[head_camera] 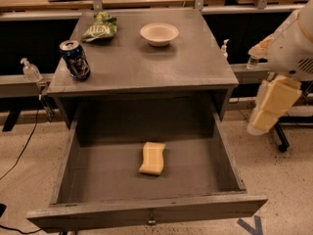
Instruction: Pick sponge from top drawer and place on counter
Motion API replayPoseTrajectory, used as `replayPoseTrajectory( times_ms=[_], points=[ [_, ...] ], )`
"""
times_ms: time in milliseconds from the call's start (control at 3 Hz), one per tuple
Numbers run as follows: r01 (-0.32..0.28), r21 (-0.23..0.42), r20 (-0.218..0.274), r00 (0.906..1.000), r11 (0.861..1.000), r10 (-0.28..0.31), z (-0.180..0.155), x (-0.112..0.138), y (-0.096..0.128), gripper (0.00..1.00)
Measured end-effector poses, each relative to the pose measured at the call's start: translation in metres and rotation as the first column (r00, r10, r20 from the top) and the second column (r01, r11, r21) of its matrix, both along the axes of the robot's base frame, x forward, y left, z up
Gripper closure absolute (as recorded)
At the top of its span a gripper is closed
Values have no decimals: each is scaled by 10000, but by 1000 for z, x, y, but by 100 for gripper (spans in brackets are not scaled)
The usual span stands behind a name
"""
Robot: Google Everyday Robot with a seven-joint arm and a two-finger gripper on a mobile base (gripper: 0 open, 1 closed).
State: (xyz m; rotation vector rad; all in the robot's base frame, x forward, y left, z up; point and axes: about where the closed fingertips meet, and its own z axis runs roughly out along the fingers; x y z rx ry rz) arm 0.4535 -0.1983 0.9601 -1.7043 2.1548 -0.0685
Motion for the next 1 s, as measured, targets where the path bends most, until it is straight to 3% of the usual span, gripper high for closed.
replayPoseTrajectory(
  times_ms=[333,667,1000],
  points=[
    [-562,1312,-9,9984,9898,569,-51,0,45,0],
    [-1468,2623,148,9889,9537,1481,-104,11,109,0],
    [-2207,3598,1201,9745,9065,1896,-122,47,148,0]
  ],
)
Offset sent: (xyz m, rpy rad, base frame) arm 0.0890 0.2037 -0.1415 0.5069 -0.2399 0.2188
